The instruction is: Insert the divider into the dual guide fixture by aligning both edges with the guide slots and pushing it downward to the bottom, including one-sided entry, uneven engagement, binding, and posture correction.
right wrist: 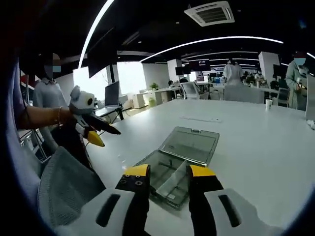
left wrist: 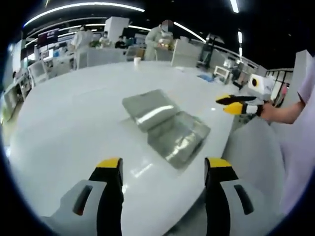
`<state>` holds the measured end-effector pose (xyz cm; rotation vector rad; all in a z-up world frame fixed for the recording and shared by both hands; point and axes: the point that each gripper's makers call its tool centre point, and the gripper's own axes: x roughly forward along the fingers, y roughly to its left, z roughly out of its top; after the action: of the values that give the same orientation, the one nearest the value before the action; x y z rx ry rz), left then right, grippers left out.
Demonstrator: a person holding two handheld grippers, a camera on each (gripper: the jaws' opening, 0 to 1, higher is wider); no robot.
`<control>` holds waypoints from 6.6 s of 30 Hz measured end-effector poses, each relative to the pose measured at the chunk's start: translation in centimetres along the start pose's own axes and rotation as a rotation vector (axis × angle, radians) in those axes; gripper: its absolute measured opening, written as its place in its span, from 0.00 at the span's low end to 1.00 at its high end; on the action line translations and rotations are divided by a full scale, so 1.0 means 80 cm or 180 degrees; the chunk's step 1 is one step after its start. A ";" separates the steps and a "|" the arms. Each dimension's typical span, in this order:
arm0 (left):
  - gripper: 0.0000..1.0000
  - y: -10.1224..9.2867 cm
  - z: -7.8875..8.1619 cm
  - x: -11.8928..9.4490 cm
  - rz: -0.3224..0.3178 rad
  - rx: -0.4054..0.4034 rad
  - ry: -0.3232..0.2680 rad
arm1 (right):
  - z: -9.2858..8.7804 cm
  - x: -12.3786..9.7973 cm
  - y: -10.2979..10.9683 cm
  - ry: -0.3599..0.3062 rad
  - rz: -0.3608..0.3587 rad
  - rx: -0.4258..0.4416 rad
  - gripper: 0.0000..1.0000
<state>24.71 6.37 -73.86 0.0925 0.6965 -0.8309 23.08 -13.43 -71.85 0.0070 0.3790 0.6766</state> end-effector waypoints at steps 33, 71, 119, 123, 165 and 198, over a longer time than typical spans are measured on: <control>0.69 0.033 -0.029 0.050 0.0457 -0.0804 0.0751 | 0.007 0.001 0.018 -0.0112 0.0172 -0.0490 0.45; 0.61 0.061 -0.062 0.091 0.1338 -0.2193 0.1570 | 0.024 -0.011 0.008 -0.0357 0.0094 -0.0332 0.31; 0.50 0.066 -0.116 0.107 0.1884 -0.1996 0.2143 | 0.009 -0.016 0.008 -0.0443 0.0022 -0.0192 0.27; 0.51 0.067 -0.117 0.107 0.1883 -0.1995 0.2138 | 0.007 -0.016 0.004 -0.0412 -0.0031 -0.0210 0.28; 0.31 0.067 -0.116 0.108 0.1899 -0.2042 0.2135 | 0.001 -0.015 0.003 -0.0332 -0.0054 -0.0381 0.20; 0.30 0.064 -0.112 0.107 0.1793 -0.2110 0.2077 | -0.001 -0.015 0.003 -0.0289 -0.0063 -0.0398 0.17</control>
<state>27.58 7.32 -86.93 -0.0454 1.4470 0.0202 22.04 -14.01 -71.50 -0.0844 0.2489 0.6769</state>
